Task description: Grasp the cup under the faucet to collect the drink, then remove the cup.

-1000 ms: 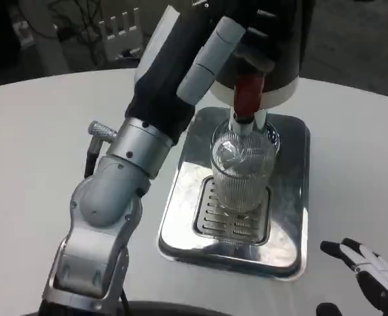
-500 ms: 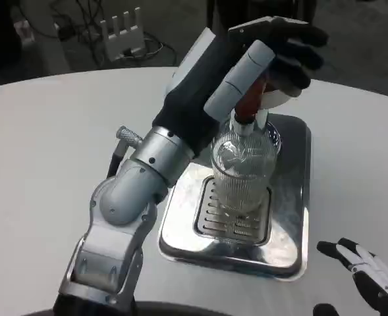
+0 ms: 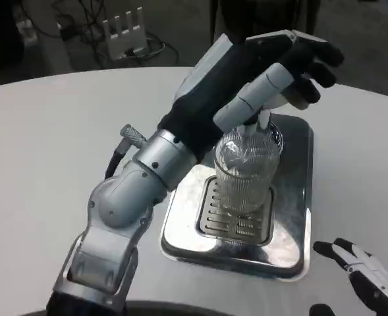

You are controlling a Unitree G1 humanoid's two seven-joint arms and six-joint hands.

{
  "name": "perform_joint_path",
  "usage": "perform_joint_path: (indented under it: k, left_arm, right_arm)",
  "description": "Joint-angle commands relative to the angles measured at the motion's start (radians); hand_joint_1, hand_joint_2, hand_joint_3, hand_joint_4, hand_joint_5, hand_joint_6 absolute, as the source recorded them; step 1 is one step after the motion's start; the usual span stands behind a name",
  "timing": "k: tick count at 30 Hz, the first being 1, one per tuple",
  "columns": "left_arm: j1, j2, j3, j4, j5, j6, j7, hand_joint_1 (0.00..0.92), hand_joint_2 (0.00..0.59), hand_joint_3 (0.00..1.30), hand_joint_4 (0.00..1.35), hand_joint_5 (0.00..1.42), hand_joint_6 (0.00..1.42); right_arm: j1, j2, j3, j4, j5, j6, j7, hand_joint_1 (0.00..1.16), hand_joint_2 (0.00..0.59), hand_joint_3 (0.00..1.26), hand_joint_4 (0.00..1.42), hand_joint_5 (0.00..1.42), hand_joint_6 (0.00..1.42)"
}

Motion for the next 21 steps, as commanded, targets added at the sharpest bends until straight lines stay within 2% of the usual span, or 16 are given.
perform_joint_path:
  k: [1, 5, 15, 19, 21]
  left_arm:
    - [0.01, 0.037, -0.038, -0.055, 0.095, -0.04, 0.016, 0.0, 0.08, 0.52, 0.53, 0.6, 0.59]
    - [0.03, 0.056, -0.057, -0.066, 0.167, -0.057, 0.043, 0.0, 0.081, 0.49, 0.5, 0.58, 0.56]
    - [0.049, 0.075, -0.086, -0.054, 0.24, -0.108, 0.081, 0.0, 0.091, 0.49, 0.5, 0.57, 0.56]
    - [0.056, 0.081, -0.092, -0.063, 0.262, -0.115, 0.092, 0.0, 0.092, 0.49, 0.5, 0.57, 0.55]
    - [0.058, 0.087, -0.097, -0.068, 0.276, -0.119, 0.097, 0.0, 0.092, 0.49, 0.5, 0.57, 0.55]
  right_arm:
    - [0.003, -0.003, 0.007, -0.015, -0.005, 0.01, -0.009, 0.25, 0.506, 0.13, 0.03, 0.0, 0.0]
    - [0.003, -0.007, 0.005, -0.015, -0.004, 0.014, -0.01, 0.25, 0.506, 0.13, 0.03, 0.0, 0.0]
    - [0.004, -0.006, 0.006, -0.015, 0.0, 0.017, -0.014, 0.25, 0.506, 0.13, 0.03, 0.0, 0.0]
    - [-0.012, -0.002, 0.009, -0.003, 0.007, 0.039, -0.02, 0.25, 0.506, 0.13, 0.03, 0.0, 0.0]
    - [-0.029, 0.003, 0.01, 0.009, 0.005, 0.053, -0.032, 0.32, 0.486, 0.13, 0.03, 0.0, 0.0]
